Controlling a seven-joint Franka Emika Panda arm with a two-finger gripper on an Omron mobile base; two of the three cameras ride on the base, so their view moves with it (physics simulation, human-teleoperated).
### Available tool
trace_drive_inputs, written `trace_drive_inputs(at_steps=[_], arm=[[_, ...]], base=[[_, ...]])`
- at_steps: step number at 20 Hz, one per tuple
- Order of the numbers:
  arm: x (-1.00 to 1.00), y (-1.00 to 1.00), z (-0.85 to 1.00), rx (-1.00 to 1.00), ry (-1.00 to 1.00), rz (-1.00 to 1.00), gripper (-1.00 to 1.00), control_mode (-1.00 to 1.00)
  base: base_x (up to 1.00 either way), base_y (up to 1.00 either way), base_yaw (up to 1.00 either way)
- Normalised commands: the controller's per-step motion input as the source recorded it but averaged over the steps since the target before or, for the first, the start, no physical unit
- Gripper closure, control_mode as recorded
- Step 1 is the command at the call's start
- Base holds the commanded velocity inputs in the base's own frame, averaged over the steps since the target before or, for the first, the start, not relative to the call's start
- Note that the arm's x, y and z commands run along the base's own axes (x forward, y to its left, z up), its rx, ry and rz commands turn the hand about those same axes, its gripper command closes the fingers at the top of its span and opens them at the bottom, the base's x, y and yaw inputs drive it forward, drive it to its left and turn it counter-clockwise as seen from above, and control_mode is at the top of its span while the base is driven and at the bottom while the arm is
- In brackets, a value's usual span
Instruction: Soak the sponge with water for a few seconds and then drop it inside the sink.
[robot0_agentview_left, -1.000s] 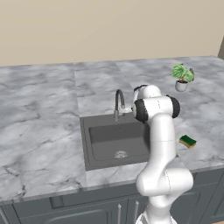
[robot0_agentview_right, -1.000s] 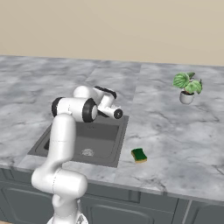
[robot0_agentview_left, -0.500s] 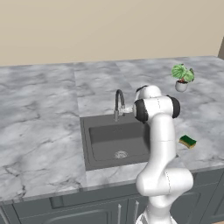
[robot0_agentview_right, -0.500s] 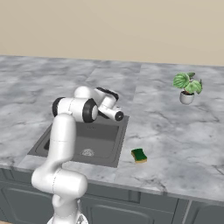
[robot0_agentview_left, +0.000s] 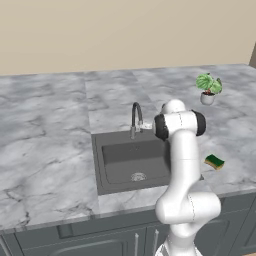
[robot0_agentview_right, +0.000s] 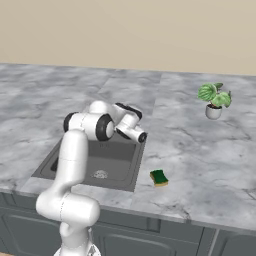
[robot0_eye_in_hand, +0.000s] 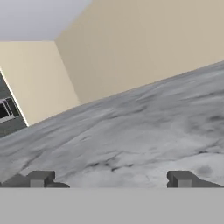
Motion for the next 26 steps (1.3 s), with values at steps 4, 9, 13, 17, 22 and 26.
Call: trace_drive_inputs(at_steps=[4, 9, 13, 17, 22, 26], arm=[[0.01, -0.79, -0.29, -0.17, 0.27, -0.13, -1.0, -1.0], [0.0, -0.58, -0.27, -0.27, 0.39, -0.19, -1.0, -1.0], [0.06, -0.07, -0.02, -0.29, 0.4, -0.22, -1.0, -1.0], [0.08, 0.0, 0.02, -0.34, 0.42, -0.26, -1.0, -1.0], [0.08, 0.0, 0.34, -0.32, 0.41, -0.23, -1.0, -1.0], [0.02, 0.0, 0.34, -0.3, 0.42, -0.23, -1.0, -1.0]], base=[[0.0, 0.0, 0.0], [0.0, 0.0, 0.0], [0.0, 0.0, 0.0], [0.0, 0.0, 0.0], [0.0, 0.0, 0.0], [0.0, 0.0, 0.0]])
